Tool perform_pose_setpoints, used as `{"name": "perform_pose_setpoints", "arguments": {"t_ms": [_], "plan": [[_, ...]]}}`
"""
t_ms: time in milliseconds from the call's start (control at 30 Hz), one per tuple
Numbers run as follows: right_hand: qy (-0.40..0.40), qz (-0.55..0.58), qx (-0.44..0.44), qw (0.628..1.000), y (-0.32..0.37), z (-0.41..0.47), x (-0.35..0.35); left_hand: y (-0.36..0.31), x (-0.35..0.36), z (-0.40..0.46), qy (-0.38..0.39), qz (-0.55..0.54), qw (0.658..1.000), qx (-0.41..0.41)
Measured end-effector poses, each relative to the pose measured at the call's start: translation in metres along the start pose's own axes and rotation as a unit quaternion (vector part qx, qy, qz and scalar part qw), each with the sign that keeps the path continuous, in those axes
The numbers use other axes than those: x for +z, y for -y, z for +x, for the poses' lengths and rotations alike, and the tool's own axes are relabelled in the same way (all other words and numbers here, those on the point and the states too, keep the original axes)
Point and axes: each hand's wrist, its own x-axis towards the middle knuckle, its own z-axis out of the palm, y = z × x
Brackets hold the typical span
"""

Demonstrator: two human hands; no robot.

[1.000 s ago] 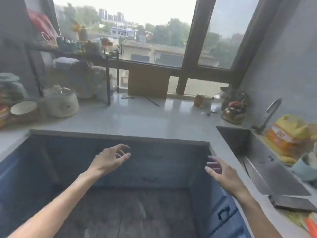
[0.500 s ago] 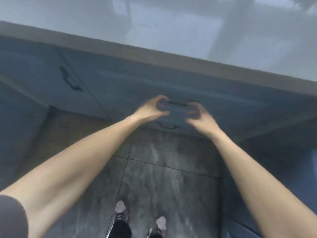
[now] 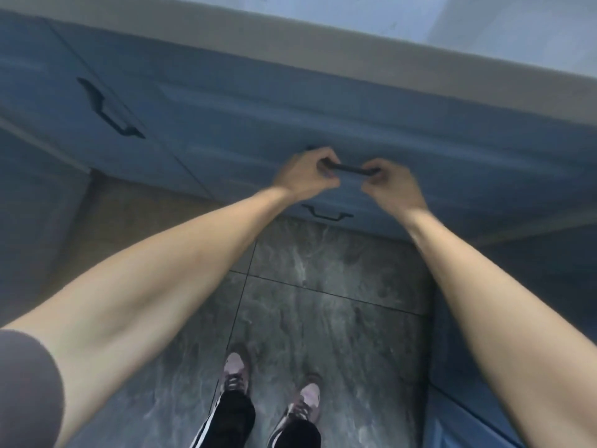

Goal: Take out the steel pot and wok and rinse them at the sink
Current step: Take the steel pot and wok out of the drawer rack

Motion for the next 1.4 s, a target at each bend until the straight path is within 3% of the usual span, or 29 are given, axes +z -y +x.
{"name": "perform_pose_setpoints", "arguments": {"t_ms": [233, 533, 867, 1133, 1267, 1400], "plan": [[0.004, 0.037, 0.033, 0.999, 0.006, -0.03, 0.007, 0.0, 0.0, -0.029, 0.017, -0.003, 0.999, -0.029], [0.005, 0.066, 0.101, 0.993, 0.009, -0.094, 0.02, 0.015, 0.015, -0.087, 0.049, -0.174, 0.983, -0.028], [0.049, 0.074, 0.07, 0.994, -0.008, -0.178, 0.045, 0.02, 0.027, -0.171, 0.073, -0.159, 0.983, -0.058], [0.117, 0.065, 0.03, 0.991, -0.035, -0.235, 0.055, 0.019, 0.056, -0.24, 0.028, -0.158, 0.984, -0.074], [0.114, 0.098, 0.021, 0.988, -0.039, -0.258, 0.065, 0.016, 0.075, -0.275, -0.03, -0.196, 0.974, -0.107], [0.133, 0.122, 0.005, 0.984, -0.048, -0.277, 0.071, 0.025, 0.084, -0.3, -0.037, -0.165, 0.979, -0.11]]}}
